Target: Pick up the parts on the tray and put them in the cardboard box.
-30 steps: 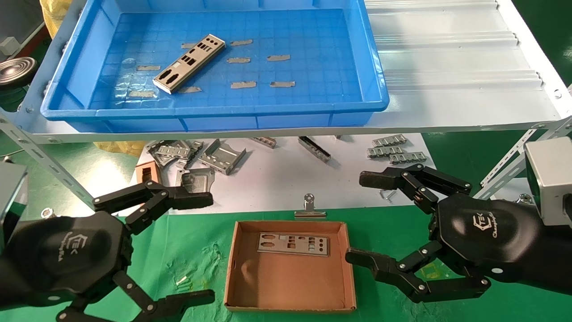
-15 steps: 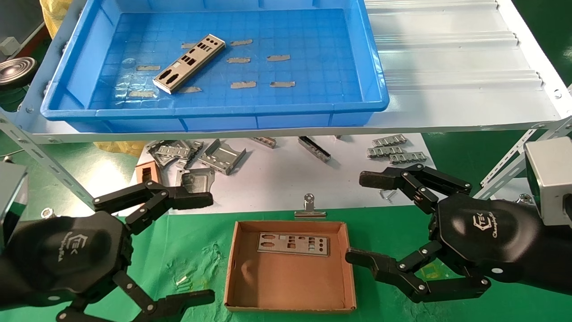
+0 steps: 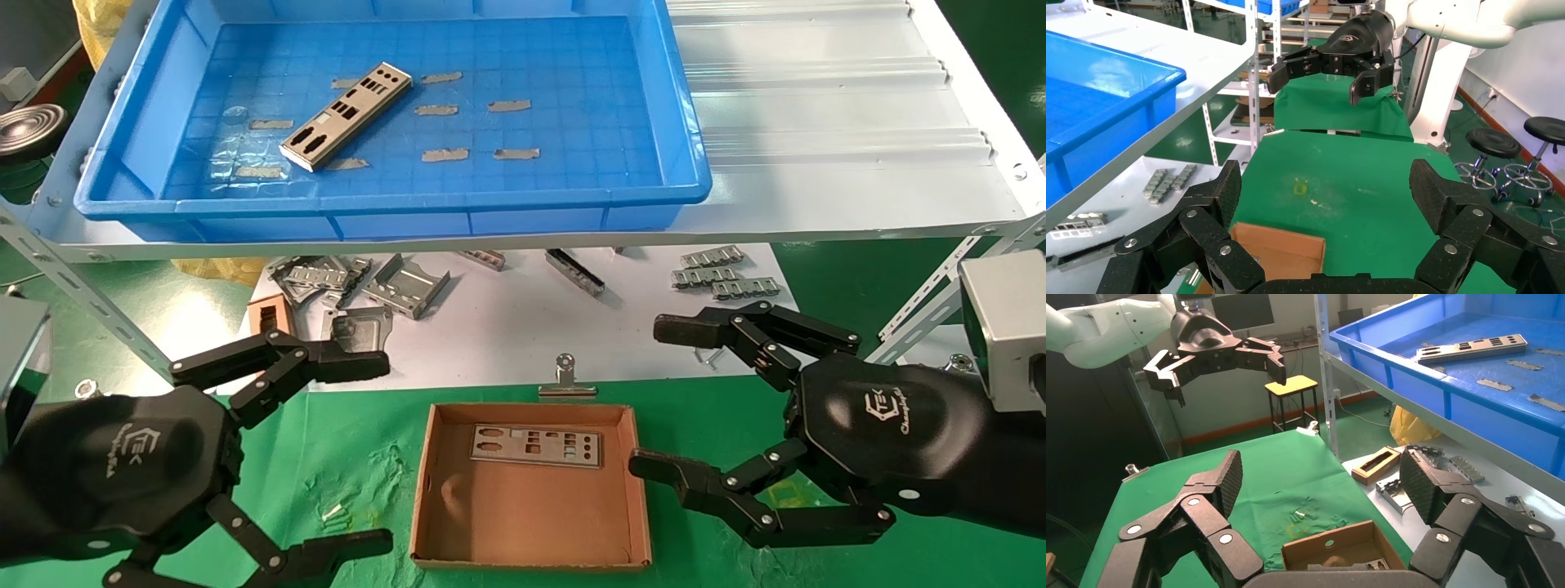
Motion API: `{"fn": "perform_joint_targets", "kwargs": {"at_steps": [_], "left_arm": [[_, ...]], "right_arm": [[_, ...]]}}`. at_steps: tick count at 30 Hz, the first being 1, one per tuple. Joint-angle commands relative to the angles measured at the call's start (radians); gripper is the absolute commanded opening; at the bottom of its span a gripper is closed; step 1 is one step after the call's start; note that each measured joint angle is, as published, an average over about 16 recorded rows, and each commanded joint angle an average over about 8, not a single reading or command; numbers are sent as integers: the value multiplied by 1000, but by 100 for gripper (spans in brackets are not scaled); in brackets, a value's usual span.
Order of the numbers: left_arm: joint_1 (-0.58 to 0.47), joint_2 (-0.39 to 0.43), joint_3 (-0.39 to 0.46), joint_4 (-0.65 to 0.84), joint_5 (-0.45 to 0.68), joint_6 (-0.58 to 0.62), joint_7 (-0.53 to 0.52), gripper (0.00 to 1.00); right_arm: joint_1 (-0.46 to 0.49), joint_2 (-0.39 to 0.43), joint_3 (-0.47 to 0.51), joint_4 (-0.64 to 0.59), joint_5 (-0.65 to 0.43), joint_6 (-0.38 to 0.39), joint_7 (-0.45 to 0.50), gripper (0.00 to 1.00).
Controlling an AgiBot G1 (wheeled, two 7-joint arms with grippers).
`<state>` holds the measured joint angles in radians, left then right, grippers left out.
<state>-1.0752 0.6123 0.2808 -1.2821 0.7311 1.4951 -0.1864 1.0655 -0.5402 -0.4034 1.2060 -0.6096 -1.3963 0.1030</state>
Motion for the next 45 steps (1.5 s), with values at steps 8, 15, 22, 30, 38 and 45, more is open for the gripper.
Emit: {"fn": "perform_joint_targets", "kwargs": {"at_steps": [8,15,22,30,38,45], "left_arm": [[0,0,0,0,0,0,0,100],[0,0,0,0,0,0,0,100],[0,0,0,0,0,0,0,100],[-10,2,0,0,-1,-1,-6,100],[-213,54,43,64,122,-59,-75,100],[-523,208,149,301,368,-138,-106,100]], "right_arm": [[0,0,0,0,0,0,0,0],[0,0,0,0,0,0,0,0],[0,0,0,0,0,0,0,0],[0,0,0,0,0,0,0,0],[0,0,0,0,0,0,0,0],[0,0,0,0,0,0,0,0]]}}
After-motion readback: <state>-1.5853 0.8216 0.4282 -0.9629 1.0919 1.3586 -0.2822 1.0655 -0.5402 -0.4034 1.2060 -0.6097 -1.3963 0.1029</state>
